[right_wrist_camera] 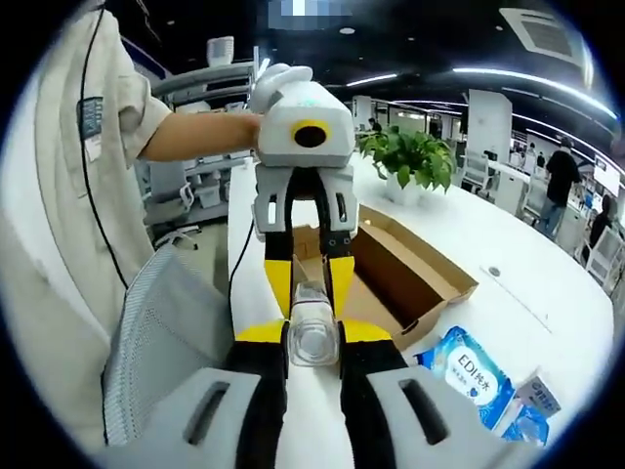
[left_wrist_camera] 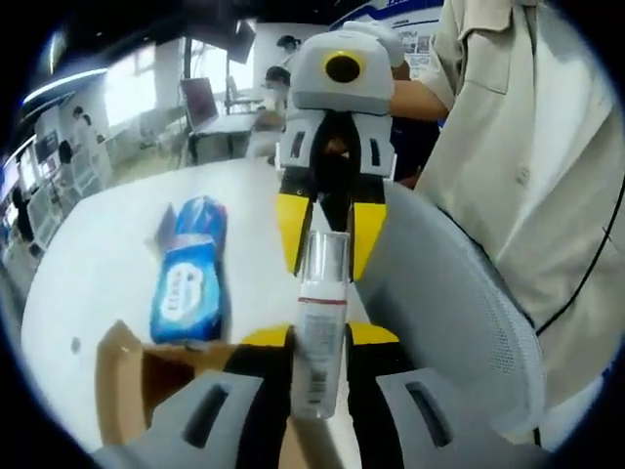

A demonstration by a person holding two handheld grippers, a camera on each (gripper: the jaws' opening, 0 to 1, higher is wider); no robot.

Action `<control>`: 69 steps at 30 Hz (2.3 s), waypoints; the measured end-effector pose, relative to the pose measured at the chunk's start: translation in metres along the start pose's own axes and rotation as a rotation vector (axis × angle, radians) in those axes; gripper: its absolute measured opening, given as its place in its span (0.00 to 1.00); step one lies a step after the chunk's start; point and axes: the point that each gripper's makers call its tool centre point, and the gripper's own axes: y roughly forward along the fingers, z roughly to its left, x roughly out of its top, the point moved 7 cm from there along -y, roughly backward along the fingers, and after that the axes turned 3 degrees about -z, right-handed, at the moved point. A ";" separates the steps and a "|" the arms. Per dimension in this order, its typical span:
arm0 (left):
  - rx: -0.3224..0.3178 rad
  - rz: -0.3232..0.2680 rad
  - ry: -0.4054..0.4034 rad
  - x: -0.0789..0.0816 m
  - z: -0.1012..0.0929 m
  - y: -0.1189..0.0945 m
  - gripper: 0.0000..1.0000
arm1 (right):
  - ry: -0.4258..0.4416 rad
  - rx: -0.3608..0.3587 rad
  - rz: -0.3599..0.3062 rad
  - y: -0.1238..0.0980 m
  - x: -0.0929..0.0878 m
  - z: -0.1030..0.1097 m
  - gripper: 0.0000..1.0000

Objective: Operate the shoe box by opening the lid, removing the specified soft item, and placing it in the target area until the item is outside and the box remains undamaged.

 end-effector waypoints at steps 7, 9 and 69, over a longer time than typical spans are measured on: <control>0.041 -0.014 -0.001 0.002 0.004 -0.005 0.19 | -0.001 -0.015 -0.017 -0.003 0.007 -0.006 0.16; 0.061 -0.006 0.004 0.001 0.006 -0.007 0.19 | -0.006 -0.022 -0.019 -0.003 0.008 -0.008 0.16; 0.707 -0.215 -0.435 -0.064 -0.012 -0.096 0.92 | -0.303 0.018 0.415 -0.047 0.028 -0.175 0.16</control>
